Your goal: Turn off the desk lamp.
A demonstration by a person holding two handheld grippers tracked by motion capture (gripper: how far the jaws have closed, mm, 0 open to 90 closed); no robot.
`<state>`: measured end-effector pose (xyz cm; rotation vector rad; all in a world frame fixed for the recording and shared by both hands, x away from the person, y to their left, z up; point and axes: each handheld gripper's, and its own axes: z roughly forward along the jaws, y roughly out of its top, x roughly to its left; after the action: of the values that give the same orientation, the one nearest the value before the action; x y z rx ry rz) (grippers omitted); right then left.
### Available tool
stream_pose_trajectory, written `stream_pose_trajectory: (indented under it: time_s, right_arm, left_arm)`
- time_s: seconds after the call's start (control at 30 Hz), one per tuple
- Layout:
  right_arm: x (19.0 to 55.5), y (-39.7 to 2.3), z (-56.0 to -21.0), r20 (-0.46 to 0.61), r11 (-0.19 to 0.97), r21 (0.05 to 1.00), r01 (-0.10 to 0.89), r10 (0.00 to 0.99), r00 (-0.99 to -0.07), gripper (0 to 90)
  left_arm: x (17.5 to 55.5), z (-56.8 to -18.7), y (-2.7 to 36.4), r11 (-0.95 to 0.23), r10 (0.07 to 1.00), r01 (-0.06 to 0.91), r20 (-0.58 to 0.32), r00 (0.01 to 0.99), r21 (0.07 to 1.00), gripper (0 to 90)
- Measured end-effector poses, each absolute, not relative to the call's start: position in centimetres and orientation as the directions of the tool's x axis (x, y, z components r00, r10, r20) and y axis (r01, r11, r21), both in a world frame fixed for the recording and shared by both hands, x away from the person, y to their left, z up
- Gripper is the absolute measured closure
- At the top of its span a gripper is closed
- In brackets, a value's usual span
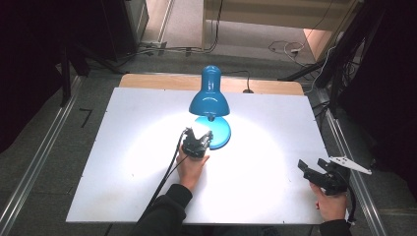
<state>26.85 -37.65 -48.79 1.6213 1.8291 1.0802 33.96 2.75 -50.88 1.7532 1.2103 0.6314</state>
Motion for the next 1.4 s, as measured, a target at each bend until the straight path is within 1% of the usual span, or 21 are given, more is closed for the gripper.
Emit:
stream_pose_trajectory:
  time_s: [0.3,0.37,0.47,0.6,0.73,0.87,1.07,1.23,1.3,1.33,1.4]
  right_arm:
    - [26.9,-37.3,-48.8,0.150,0.002,0.797,0.603,0.968,-0.202,17.5]
    - [26.9,-37.2,-48.8,0.146,0.008,0.799,0.602,0.967,-0.206,17.5]
    - [26.9,-37.3,-48.8,0.145,0.009,0.798,0.603,0.968,-0.207,17.5]
    - [27.0,-37.5,-48.9,0.155,-0.004,0.795,0.607,0.968,-0.196,17.5]
    - [27.0,-37.5,-48.8,0.150,0.000,0.800,0.600,0.968,-0.200,17.5]
    - [27.0,-37.5,-48.8,0.150,-0.002,0.799,0.601,0.969,-0.196,17.5]
    - [27.0,-37.4,-48.8,0.152,-0.003,0.798,0.603,0.969,-0.196,17.5]
    - [27.0,-37.5,-48.8,0.150,-0.002,0.798,0.602,0.969,-0.195,17.5]
    - [27.0,-37.5,-48.8,0.151,-0.003,0.798,0.603,0.969,-0.196,17.5]
    - [27.0,-37.5,-48.8,0.151,-0.002,0.798,0.603,0.969,-0.196,17.5]
    - [27.0,-37.5,-48.8,0.150,-0.002,0.798,0.602,0.969,-0.195,17.5]
  left_arm:
    - [34.1,-50.9,2.5,-0.141,0.923,0.466,-0.054,0.380,0.874,90.0]
    - [34.5,-51.0,2.6,-0.119,0.924,0.470,-0.076,0.375,0.875,90.0]
    - [34.6,-51.0,2.3,-0.148,0.920,0.460,-0.049,0.389,0.875,90.0]
    - [34.8,-51.0,2.5,-0.152,0.922,0.452,-0.038,0.385,0.879,90.0]
    - [34.6,-50.7,3.1,-0.119,0.924,0.452,-0.069,0.377,0.884,90.0]
    - [34.3,-50.0,3.9,-0.113,0.927,0.439,-0.065,0.370,0.891,90.0]
    - [34.4,-49.7,4.9,-0.096,0.931,0.452,-0.081,0.355,0.887,89.5]
    - [34.5,-49.5,5.3,-0.083,0.933,0.454,-0.091,0.350,0.887,79.4]
    - [34.5,-49.5,5.3,-0.088,0.933,0.451,-0.085,0.349,0.888,73.7]
    - [34.5,-49.5,5.4,-0.088,0.937,0.450,-0.080,0.341,0.889,69.6]
    - [34.5,-49.5,5.4,-0.086,0.942,0.450,-0.074,0.327,0.889,58.4]
